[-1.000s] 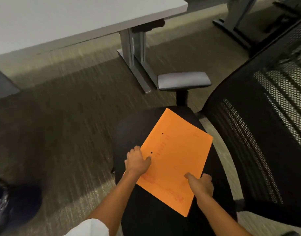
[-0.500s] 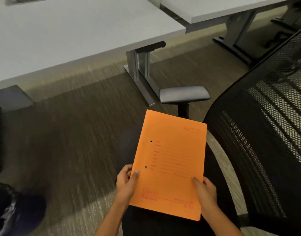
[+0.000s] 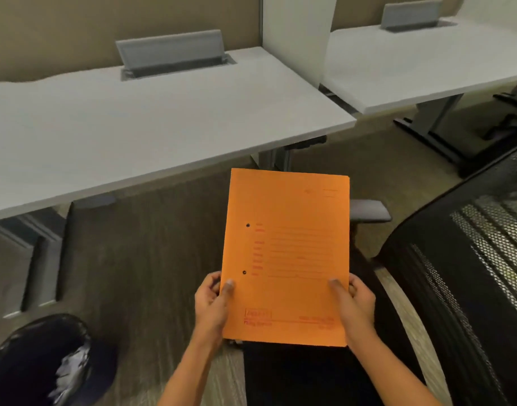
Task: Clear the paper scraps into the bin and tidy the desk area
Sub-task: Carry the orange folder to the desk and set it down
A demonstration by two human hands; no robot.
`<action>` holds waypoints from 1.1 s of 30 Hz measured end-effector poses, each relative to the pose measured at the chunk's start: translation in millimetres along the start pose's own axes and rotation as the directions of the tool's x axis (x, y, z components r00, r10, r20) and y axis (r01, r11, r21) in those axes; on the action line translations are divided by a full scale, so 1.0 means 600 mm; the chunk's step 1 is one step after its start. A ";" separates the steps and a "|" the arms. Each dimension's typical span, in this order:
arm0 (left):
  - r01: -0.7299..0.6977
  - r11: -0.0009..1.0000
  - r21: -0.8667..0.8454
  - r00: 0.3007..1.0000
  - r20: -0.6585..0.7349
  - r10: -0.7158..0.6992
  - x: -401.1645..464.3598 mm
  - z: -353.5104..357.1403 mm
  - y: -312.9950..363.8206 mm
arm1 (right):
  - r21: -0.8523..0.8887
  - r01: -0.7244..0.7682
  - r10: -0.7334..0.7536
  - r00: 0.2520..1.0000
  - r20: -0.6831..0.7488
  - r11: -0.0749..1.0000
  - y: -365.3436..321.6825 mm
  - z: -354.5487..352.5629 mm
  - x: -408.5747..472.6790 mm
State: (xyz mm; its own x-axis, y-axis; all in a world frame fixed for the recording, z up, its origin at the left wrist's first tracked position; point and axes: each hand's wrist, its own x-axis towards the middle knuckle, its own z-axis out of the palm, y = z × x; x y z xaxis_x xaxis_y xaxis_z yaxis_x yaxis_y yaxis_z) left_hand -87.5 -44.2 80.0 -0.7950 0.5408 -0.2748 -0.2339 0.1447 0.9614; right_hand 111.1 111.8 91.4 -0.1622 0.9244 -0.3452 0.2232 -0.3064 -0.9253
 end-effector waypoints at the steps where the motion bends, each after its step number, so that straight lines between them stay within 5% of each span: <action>1: -0.012 1.000 -0.012 1.000 -0.014 0.012 0.000 -0.007 0.020 | 0.000 0.024 -0.024 1.000 0.015 1.000 -0.020 0.009 -0.002; 15: -0.051 0.993 -0.107 0.984 -0.176 0.032 -0.019 -0.164 0.365 | 0.001 0.334 -0.314 0.885 0.343 0.942 -0.360 0.137 -0.090; 23: -0.131 0.976 -0.172 0.961 -0.264 0.083 -0.041 -0.301 0.535 | 0.054 0.400 -0.392 0.847 0.359 0.915 -0.523 0.268 -0.195; 33: -0.263 0.965 -0.017 0.904 -0.353 0.240 0.010 -0.474 0.721 | 0.168 0.503 -0.528 0.770 0.360 0.848 -0.683 0.444 -0.305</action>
State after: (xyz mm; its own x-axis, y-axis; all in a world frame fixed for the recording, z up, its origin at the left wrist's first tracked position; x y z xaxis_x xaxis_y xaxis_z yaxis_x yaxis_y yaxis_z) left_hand -352.5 -214.1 490.9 -0.9728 0.2308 -0.0215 -0.0260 -0.0165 0.9995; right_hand -206.5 7.4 491.9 -0.5884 0.7913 0.1661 -0.0534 0.1670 -0.9845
